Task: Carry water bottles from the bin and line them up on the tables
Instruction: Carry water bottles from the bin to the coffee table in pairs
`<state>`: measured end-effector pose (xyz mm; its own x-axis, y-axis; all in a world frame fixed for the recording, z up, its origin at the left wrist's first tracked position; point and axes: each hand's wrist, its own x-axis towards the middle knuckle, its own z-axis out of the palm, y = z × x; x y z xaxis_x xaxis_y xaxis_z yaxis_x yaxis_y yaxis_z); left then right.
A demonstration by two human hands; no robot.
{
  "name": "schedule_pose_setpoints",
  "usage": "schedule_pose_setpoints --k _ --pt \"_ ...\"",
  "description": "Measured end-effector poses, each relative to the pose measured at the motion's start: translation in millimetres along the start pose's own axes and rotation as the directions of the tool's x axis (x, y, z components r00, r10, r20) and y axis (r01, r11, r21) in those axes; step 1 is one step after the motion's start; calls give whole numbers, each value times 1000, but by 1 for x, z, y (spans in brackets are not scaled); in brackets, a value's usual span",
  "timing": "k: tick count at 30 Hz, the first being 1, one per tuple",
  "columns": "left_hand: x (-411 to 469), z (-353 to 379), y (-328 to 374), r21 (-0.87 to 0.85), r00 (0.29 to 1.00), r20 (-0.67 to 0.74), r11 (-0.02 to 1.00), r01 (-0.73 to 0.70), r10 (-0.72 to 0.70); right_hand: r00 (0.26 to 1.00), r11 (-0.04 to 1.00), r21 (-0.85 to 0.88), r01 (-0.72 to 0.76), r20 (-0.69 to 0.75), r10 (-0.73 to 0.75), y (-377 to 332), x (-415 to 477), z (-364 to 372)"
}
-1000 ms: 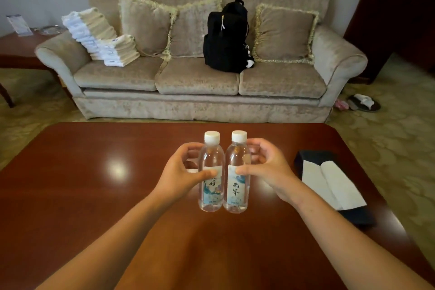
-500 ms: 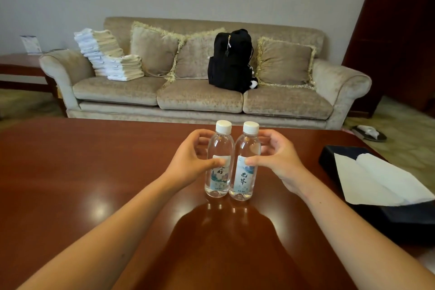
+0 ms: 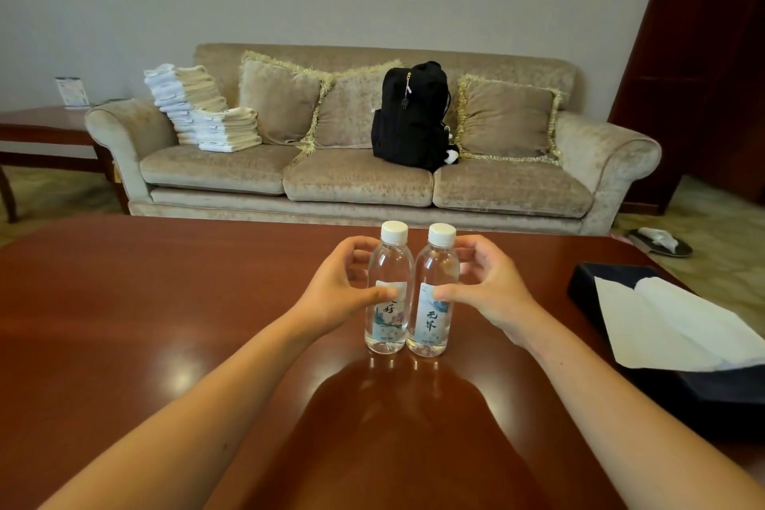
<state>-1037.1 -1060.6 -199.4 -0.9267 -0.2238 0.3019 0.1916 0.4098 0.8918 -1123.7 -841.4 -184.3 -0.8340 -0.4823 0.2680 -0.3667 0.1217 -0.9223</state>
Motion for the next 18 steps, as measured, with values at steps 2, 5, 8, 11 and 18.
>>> schedule_pose_setpoints --k 2,5,8,11,18 --pt "-2 -1 -2 -7 1000 10 1000 -1 1 1000 1000 -15 10 15 -9 -1 -3 1" --pt "-7 -4 -4 -34 1000 23 999 3 -2 999 999 -29 17 39 -16 -2 -6 5" --pt "-12 -4 -3 -54 1000 17 999 0 1 999 1000 -25 18 34 -17 -3 -7 8" --pt "-16 -2 -1 -74 1000 16 997 -1 2 1000 1000 2 7 -5 -7 -2 -12 13" --pt "-36 14 -6 -83 998 12 995 62 -61 997 998 -19 -62 -42 61 8 -45 37"
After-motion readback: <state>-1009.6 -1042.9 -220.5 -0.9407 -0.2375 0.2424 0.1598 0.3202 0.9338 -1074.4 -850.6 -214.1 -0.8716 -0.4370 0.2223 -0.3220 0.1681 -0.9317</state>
